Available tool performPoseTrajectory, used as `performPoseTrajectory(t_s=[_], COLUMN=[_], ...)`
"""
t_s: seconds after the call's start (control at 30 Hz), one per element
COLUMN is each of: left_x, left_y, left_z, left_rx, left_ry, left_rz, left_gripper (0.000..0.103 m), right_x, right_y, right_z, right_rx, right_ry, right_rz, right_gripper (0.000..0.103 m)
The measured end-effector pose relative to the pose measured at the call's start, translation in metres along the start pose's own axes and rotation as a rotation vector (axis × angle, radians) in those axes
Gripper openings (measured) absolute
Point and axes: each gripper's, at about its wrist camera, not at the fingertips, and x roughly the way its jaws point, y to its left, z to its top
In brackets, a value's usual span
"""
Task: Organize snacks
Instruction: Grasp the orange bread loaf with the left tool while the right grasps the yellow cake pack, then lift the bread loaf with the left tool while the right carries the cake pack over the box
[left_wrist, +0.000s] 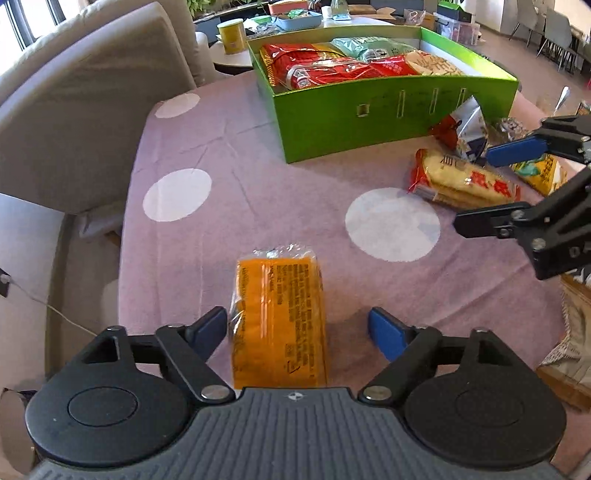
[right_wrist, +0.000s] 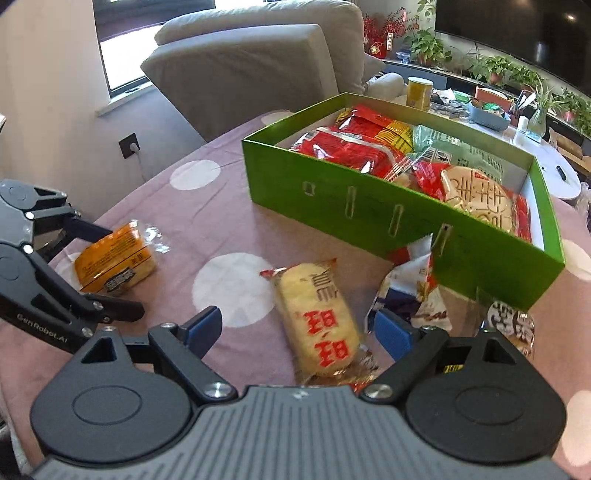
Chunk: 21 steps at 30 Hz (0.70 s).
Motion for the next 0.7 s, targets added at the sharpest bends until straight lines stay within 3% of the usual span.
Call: performPoseTrajectory(t_s=[0.2, 0.27, 0.33, 0.5, 0.7], left_x=[0.004, 0.002, 0.0, -0.006, -0.019], left_y=[0.003, 0.002, 0.0, -0.013, -0.019], left_z=[0.006, 0.006, 0.005, 0.0, -0.002], left_rx=[-0.028, -0.017, -0.005, 0.06, 0.068], left_ry=[0.02, 0.017, 0.016, -0.002, -0.036], left_rz=[-0.034, -0.042, -0.054, -0.031, -0.045], left_gripper=[0.071, 0.061, 0.043, 0.04, 0.04], right_x=[0.015, 0.015, 0.013, 0.0, -0.027], right_y=[-0.006, -0.005, -0.005, -0.005, -0.003], right_z=[0.004, 0.002, 0.001, 0.0, 0.0], right_rx=[0.004, -0.018, -0.016, 0.047, 0.061], right_ry=[0.066, 0.055, 0.05, 0.027, -0.051], right_rz=[0.024, 0.016, 0.006, 0.031, 0.03], right_gripper=[0.064, 0.056, 0.045, 0.043, 0.043])
